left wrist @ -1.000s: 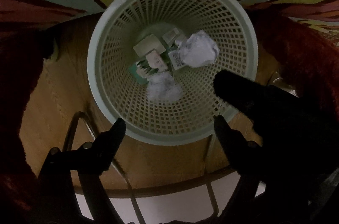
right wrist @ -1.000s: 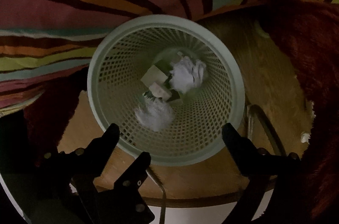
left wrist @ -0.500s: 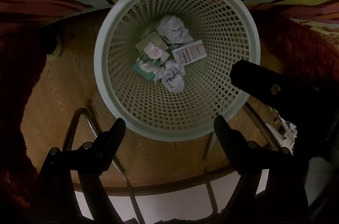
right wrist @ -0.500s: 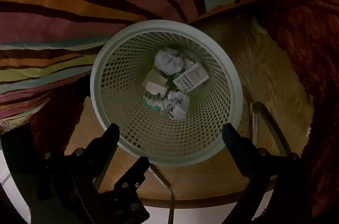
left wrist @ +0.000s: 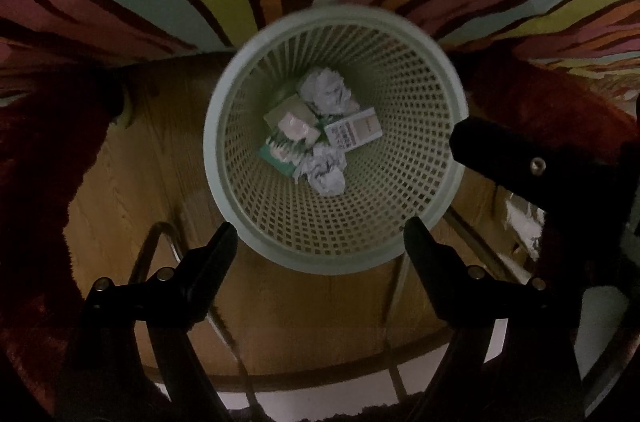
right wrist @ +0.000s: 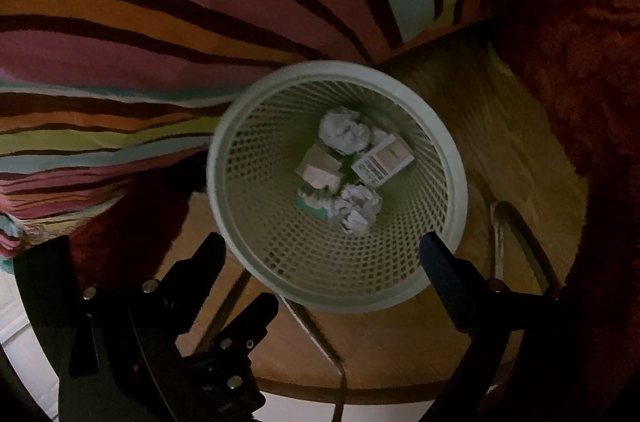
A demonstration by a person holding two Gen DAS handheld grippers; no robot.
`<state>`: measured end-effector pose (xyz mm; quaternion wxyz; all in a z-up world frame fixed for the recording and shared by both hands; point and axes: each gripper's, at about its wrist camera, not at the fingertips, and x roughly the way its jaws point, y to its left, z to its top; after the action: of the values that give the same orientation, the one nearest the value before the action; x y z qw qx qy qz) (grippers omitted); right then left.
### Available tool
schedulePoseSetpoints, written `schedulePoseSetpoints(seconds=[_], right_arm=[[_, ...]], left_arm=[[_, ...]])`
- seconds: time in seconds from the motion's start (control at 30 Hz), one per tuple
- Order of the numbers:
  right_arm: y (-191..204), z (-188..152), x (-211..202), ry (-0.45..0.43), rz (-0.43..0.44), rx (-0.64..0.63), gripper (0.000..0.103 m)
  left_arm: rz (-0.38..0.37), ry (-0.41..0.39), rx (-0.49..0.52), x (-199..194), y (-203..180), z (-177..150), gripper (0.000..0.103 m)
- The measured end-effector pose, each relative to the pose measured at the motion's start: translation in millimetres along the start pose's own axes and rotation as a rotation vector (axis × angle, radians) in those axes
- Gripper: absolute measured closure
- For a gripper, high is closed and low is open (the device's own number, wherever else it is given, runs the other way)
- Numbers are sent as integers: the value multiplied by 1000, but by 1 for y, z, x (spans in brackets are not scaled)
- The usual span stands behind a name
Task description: Collect trash
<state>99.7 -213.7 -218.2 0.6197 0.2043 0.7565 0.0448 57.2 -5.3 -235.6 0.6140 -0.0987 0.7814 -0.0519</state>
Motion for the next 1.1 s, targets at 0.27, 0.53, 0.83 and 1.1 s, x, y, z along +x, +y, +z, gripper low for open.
schedulePoseSetpoints(seconds=[0.27, 0.53, 0.83, 1.1], right_arm=[[10, -10, -34, -114, 66, -56, 10], [41, -28, -97, -386, 28, -229, 8], [67, -63, -168, -879, -5, -451, 8], [79, -57, -188, -939, 73, -493, 8]], left_arm=[[-11, -192, 37, -54, -6, -14, 20], [40, -504, 37, -124, -5, -26, 20], [92, -782, 45, -186, -5, -33, 20], [146, -854, 84, -214, -11, -22, 20]])
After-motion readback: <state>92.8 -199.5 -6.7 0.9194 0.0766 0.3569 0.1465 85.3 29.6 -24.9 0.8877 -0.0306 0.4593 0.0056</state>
